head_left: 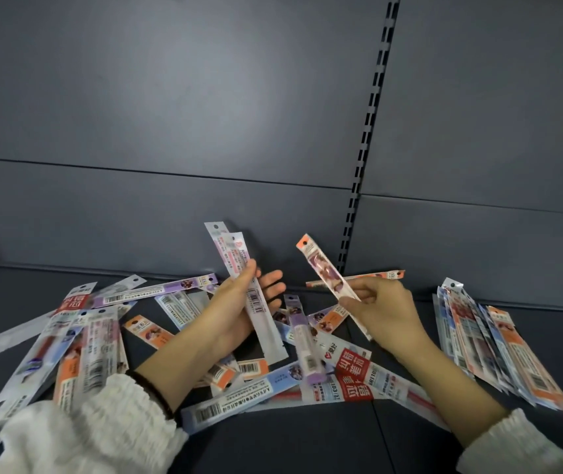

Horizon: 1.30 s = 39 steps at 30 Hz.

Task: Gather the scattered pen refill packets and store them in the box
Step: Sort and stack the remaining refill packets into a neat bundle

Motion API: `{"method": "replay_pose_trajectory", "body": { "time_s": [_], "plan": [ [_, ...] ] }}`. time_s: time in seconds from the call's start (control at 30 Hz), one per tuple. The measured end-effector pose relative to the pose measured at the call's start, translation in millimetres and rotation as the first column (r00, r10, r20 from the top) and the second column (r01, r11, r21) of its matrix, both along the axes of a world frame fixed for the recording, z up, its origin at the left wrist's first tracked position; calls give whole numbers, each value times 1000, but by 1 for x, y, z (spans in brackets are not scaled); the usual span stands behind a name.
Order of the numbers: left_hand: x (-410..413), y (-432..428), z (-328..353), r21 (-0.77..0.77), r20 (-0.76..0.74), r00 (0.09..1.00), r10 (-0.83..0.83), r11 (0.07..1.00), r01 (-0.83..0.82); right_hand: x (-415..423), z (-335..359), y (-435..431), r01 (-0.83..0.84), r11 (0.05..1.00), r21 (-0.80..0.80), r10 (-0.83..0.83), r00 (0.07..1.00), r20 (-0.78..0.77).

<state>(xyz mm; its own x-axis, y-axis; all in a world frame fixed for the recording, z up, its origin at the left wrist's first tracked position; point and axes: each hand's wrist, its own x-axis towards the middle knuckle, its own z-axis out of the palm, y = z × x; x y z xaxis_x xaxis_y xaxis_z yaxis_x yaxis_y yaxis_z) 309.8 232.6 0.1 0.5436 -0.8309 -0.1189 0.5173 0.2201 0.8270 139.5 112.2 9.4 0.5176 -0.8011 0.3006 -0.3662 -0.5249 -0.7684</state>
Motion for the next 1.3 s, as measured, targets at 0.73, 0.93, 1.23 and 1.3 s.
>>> {"method": "replay_pose_trajectory", "body": {
  "time_s": [0.73,0.93,1.23,1.3],
  "plan": [
    [16,14,4,-61,-54,995,85,994,-88,10,-10,23,-93,994,-62,53,882,-468],
    [4,15,3,-31,-21,1000,-19,999,19,8,-9,17,-140,986,91,159,956,-247],
    [-22,8,5,-41,67,992,-107,993,110,14,-2,31,-316,878,359,186,917,352],
    [-25,7,4,-24,121,985,-127,991,131,18,-3,36,-326,890,319,207,912,354]
  ]
}}
